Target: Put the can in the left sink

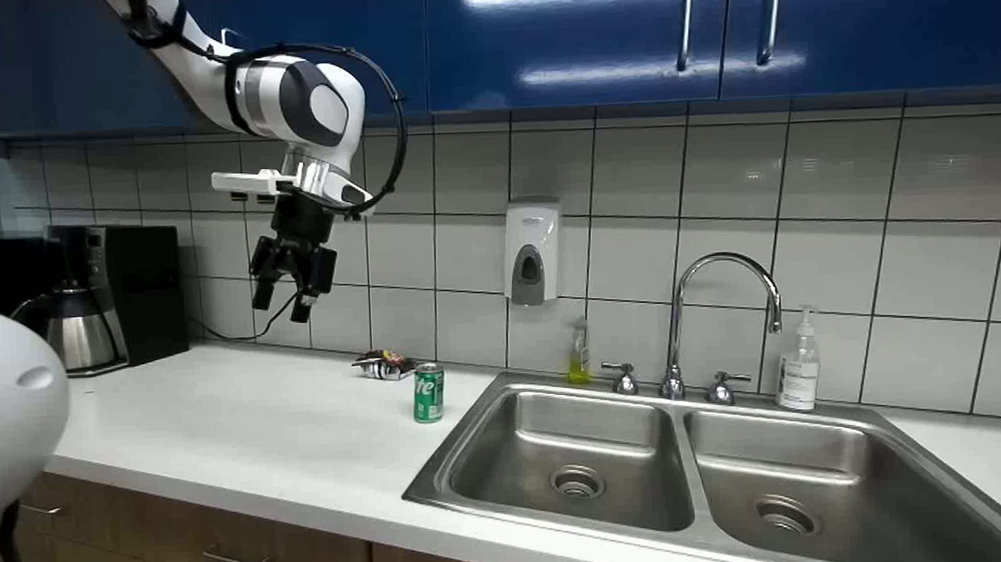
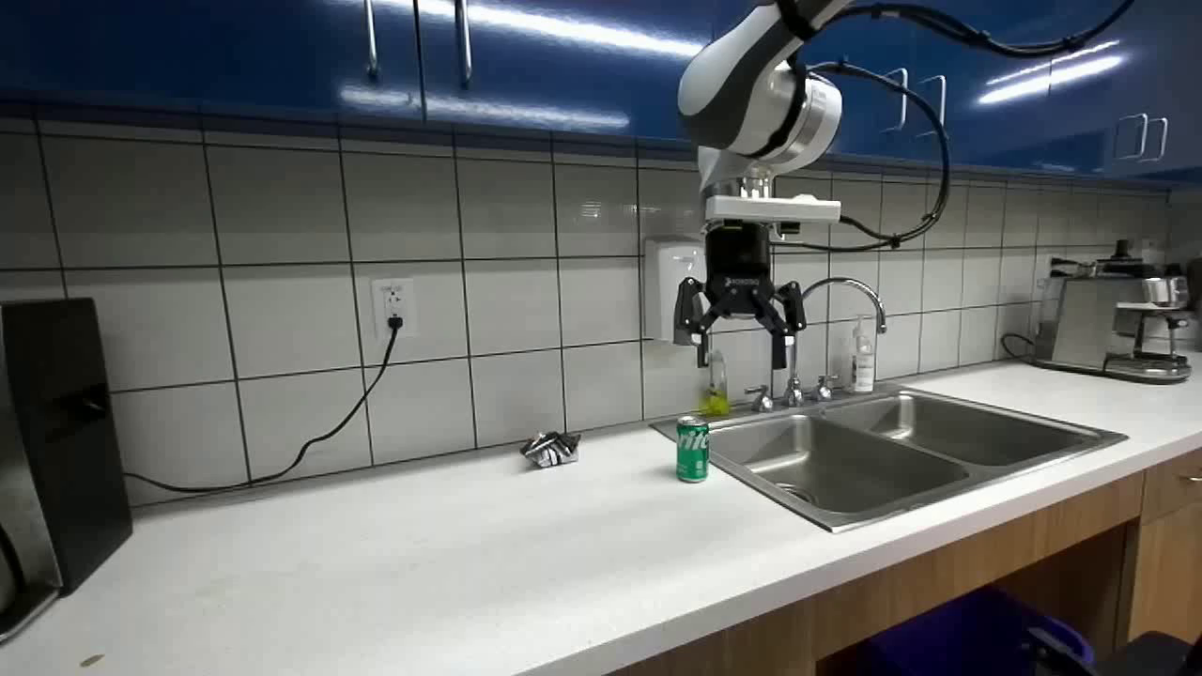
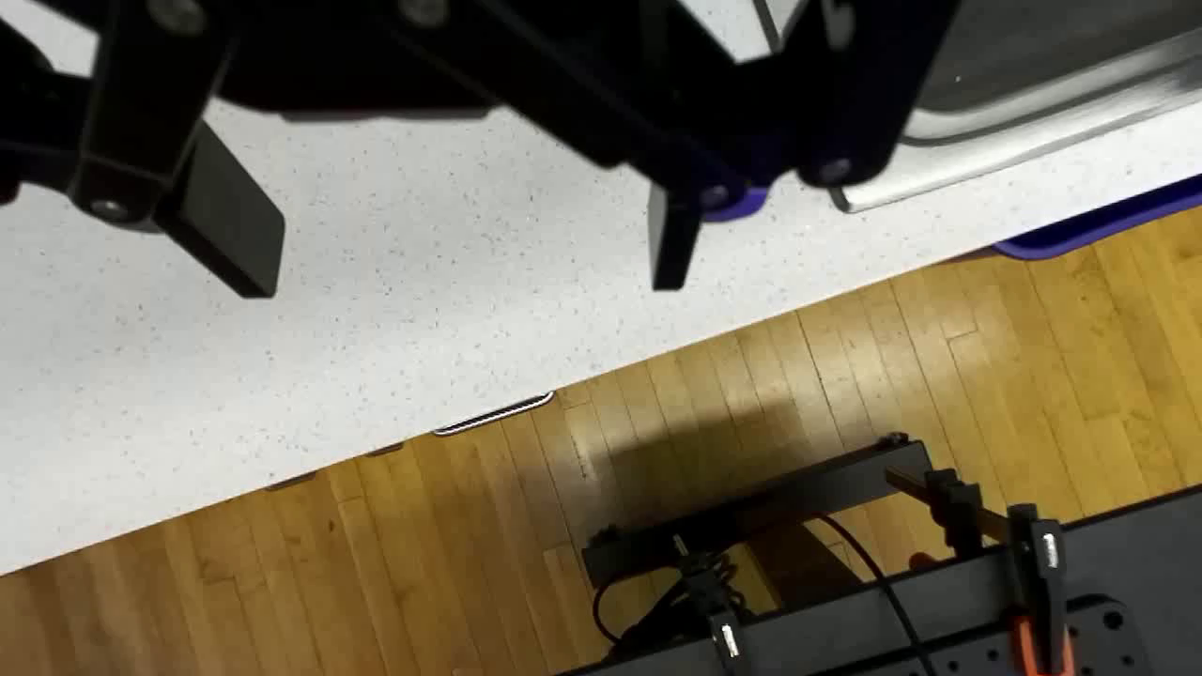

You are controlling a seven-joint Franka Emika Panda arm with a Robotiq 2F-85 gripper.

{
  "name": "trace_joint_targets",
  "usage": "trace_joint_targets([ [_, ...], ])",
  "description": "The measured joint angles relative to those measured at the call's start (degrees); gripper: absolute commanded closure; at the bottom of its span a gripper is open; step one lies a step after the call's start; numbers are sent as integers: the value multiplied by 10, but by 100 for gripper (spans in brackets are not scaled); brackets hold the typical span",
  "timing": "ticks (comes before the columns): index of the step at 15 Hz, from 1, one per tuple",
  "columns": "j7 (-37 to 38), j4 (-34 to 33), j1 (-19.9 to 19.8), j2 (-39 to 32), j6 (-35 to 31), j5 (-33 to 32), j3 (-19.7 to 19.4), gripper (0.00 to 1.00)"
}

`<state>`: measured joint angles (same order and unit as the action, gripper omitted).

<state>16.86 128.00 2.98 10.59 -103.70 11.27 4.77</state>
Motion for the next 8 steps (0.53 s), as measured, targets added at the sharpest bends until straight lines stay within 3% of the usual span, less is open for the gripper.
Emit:
trace_joint_targets([
  [8,0,1,0,-4,-3,0,0,0],
])
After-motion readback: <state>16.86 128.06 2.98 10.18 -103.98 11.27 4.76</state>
